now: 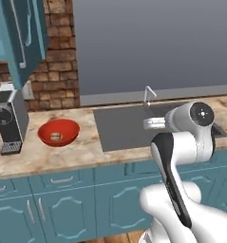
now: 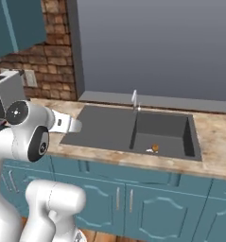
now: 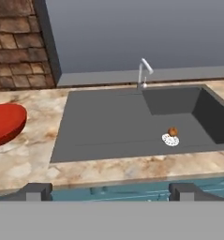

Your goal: Pick the tangerines from the cabinet and place them in one bowl. Pick the apple from the sink and place it in the other bowl.

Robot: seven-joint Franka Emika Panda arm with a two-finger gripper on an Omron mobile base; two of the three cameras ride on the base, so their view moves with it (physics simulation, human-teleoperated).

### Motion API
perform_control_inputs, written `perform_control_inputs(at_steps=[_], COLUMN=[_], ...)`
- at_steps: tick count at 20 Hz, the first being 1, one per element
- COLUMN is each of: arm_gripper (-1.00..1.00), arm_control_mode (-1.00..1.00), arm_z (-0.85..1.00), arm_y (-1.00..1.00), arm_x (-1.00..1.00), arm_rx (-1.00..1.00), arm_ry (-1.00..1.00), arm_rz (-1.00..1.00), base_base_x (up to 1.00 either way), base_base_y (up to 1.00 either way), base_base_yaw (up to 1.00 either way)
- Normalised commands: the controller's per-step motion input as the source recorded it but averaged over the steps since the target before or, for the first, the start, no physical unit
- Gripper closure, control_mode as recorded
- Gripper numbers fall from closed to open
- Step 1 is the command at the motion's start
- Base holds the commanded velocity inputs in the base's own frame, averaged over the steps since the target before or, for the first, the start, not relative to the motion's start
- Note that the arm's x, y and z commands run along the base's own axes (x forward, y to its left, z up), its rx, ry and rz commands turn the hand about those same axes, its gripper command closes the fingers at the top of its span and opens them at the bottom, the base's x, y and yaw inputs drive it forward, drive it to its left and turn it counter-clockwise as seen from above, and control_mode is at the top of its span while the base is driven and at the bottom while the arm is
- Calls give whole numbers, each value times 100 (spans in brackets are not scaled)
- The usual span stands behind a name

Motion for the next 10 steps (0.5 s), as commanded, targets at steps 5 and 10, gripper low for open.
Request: perform_control_inputs(at_steps=[5,10], arm_gripper=[-100,-100], arm_control_mode=[100,100], arm_z=[0,0], arm_y=[0,0], arm_x=[0,0], arm_rx=[0,0], arm_ry=[0,0], arm_rz=[0,0], base_base_x=[2,5], base_base_y=[-75,-70], base_base_yaw=[0,0])
